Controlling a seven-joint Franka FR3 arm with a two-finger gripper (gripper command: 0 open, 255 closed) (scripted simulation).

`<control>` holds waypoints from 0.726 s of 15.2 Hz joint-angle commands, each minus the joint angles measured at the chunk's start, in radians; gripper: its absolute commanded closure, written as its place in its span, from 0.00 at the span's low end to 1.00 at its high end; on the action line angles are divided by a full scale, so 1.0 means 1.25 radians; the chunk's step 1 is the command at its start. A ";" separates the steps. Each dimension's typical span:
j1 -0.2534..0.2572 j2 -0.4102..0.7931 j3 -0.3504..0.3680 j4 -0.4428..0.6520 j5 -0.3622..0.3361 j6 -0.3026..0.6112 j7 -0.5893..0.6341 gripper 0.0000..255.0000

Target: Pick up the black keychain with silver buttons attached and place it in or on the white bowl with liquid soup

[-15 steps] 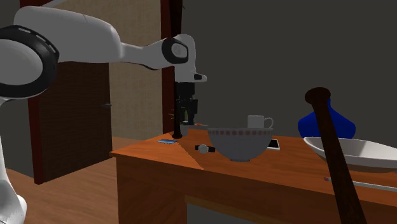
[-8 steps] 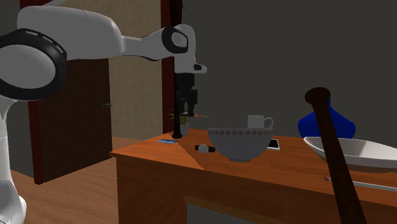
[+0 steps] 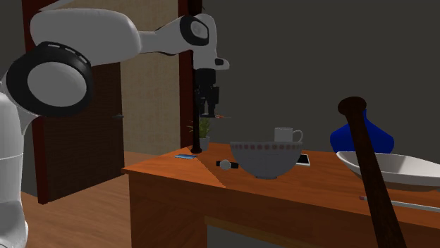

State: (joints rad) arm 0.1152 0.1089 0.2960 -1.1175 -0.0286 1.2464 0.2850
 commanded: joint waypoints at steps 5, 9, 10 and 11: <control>-0.031 0.023 -0.022 0.073 -0.003 -0.050 -0.056 1.00; -0.081 0.025 -0.056 0.086 0.003 -0.061 -0.137 1.00; -0.093 0.029 -0.065 0.093 0.004 -0.065 -0.158 1.00; -0.104 0.034 -0.073 0.103 0.005 -0.069 -0.177 1.00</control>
State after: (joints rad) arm -0.0023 0.1355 0.2148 -1.0169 -0.0208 1.1718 0.0886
